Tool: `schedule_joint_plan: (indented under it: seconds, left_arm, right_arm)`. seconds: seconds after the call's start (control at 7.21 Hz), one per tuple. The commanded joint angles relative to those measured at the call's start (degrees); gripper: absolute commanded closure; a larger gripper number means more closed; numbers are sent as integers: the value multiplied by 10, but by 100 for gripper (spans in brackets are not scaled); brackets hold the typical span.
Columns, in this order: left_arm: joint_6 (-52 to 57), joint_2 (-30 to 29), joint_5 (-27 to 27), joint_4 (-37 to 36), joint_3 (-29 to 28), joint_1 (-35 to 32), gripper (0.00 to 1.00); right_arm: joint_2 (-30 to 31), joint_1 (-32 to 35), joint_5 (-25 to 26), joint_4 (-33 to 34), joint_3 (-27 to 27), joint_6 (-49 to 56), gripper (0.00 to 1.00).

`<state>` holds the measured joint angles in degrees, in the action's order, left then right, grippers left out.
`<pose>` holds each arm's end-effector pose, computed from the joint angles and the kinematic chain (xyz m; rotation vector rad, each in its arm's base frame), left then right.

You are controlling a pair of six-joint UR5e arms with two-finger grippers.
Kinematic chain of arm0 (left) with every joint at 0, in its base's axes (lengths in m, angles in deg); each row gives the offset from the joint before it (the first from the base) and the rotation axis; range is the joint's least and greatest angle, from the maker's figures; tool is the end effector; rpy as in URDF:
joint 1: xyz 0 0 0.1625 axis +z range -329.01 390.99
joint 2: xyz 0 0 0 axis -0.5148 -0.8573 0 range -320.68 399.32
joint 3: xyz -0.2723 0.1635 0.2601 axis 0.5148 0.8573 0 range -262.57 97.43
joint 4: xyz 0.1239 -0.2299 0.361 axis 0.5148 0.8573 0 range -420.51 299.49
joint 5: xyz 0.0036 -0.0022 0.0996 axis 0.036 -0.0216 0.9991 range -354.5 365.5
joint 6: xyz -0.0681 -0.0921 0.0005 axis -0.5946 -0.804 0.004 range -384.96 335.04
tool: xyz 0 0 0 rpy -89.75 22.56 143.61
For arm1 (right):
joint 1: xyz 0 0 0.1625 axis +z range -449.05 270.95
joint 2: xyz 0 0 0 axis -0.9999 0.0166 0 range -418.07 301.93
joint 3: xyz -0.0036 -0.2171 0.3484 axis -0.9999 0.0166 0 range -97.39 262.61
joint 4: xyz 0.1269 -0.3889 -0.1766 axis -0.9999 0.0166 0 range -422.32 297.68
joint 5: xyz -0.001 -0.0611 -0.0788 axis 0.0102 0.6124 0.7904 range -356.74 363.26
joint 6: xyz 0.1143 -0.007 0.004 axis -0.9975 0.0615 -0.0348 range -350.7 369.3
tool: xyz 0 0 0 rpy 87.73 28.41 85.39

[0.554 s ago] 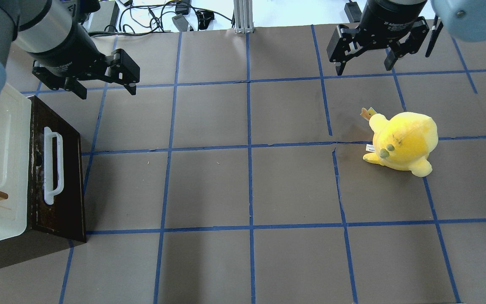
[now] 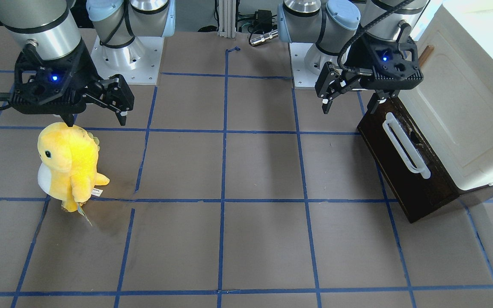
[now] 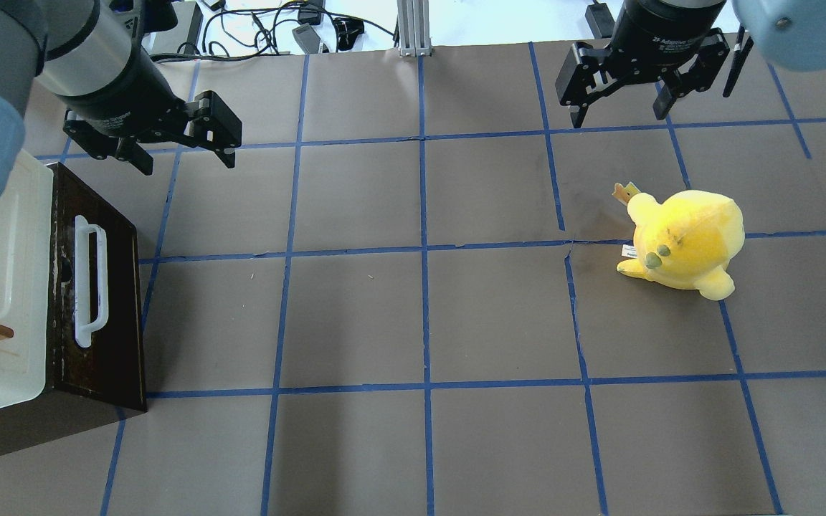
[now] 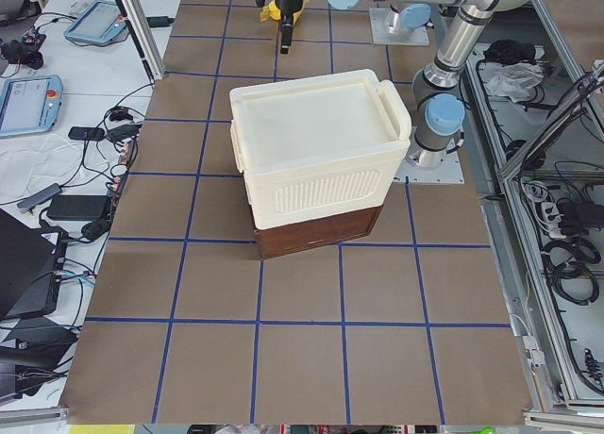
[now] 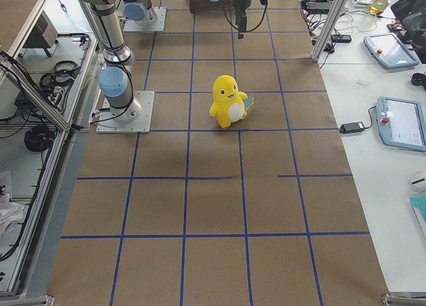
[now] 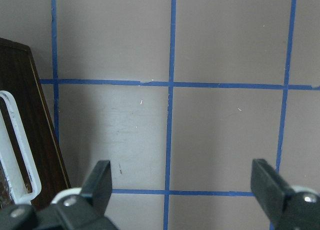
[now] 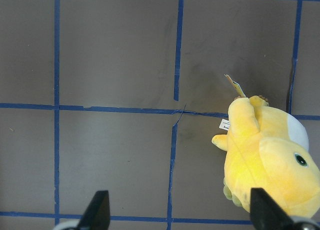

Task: Pull drawer sideways
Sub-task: 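Move the left gripper down to the white drawer handle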

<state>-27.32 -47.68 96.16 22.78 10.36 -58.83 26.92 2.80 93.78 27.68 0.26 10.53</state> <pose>-0.1304 -0.5166 0.4710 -0.0707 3.1262 -0.1854 0.1505 -0.5608 0.4812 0.0838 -3.1308 0.0720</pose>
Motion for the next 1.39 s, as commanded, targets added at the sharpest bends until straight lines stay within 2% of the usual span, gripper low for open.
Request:
schedule_joint_plan:
  seconds: [0.0,0.28,0.42,0.55,0.69,0.83,0.97,1.11,1.25]
  left_arm:
    - [-5,-16,14,-3,10,1,0]
    - [-38,-36,36,-4,38,1,0]
    - [-92,-47,70,-4,46,1,0]
    - [-120,-58,77,-2,50,-4,0]
    - [-147,-69,120,-2,66,-25,0]
    - [-186,-80,204,-3,92,-37,0]
    - [-191,-90,222,-3,106,-38,0]
    - [-186,-96,265,3,114,-39,0]
    - [-186,-101,335,5,127,-43,0]
  right_arm:
    - [0,0,0,0,0,0,0]
    - [0,0,0,0,0,0,0]
    - [0,0,0,0,0,0,0]
    - [0,0,0,0,0,0,0]
    - [0,0,0,0,0,0,0]
    - [0,0,0,0,0,0,0]
    - [0,0,0,0,0,0,0]
    - [0,0,0,0,0,0,0]
    - [0,0,0,0,0,0,0]
